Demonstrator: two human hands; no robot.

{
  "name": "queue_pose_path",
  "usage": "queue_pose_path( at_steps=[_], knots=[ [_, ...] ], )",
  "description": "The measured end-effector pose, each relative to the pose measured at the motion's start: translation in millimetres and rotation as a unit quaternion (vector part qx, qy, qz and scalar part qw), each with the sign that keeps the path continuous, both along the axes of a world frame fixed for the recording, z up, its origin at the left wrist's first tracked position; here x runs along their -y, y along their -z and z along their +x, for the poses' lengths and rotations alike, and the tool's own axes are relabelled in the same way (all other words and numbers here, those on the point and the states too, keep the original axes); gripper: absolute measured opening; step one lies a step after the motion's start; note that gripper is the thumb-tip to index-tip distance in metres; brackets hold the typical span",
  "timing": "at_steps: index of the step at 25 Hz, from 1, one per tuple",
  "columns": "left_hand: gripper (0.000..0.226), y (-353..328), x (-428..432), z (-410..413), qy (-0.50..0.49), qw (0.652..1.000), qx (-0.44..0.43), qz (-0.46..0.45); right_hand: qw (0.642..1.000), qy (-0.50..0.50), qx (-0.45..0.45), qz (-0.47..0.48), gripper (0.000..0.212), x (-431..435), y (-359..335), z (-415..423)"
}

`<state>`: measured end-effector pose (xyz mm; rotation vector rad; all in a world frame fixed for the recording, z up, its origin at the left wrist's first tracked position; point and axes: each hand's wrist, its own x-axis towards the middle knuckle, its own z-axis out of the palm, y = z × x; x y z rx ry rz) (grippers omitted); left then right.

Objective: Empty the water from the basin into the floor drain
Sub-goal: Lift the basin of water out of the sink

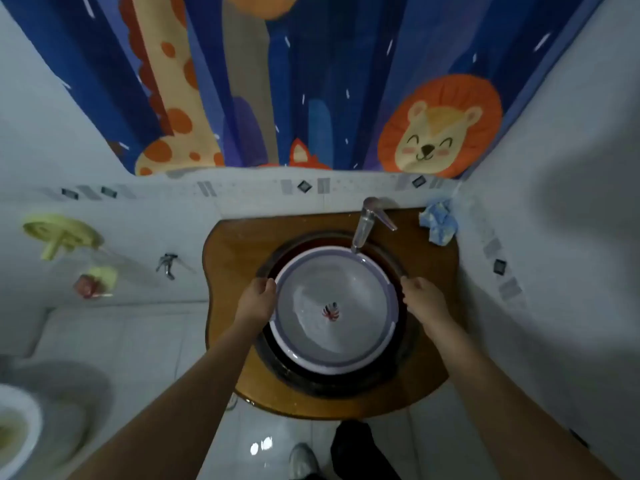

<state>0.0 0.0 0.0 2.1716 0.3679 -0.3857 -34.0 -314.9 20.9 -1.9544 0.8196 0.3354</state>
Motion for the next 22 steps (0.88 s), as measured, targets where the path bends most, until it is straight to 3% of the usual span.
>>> queue_pose_path(
  at_steps=[3, 6, 9, 18, 22],
  knots=[
    [0.041, 25.3, 4.0, 11.8, -0.041, 0.997, -0.065, 0.025, 0.996, -0.049, -0.072, -0.013, 0.039, 9.8, 30.9, 17.5],
    [0.035, 45.6, 7.2, 22.0, -0.012, 0.995, -0.073, 0.062, 0.989, -0.074, -0.125, -0.037, 0.061, 12.7, 62.1, 33.7],
    [0.042, 58.9, 9.9, 30.7, 0.023, 0.993, -0.072, 0.093, 0.984, -0.083, -0.15, -0.036, 0.069, 14.6, 82.2, 41.2],
    [0.052, 97.8, 4.5, 45.8, 0.002, 0.977, -0.191, 0.091, 0.968, -0.109, -0.224, 0.042, 0.063, 14.4, 117.9, 49.5],
    [0.044, 103.7, -5.1, 54.4, 0.041, 0.97, -0.216, 0.101, 0.964, -0.153, -0.218, 0.014, 0.057, 18.6, 123.5, 50.2]
  ],
)
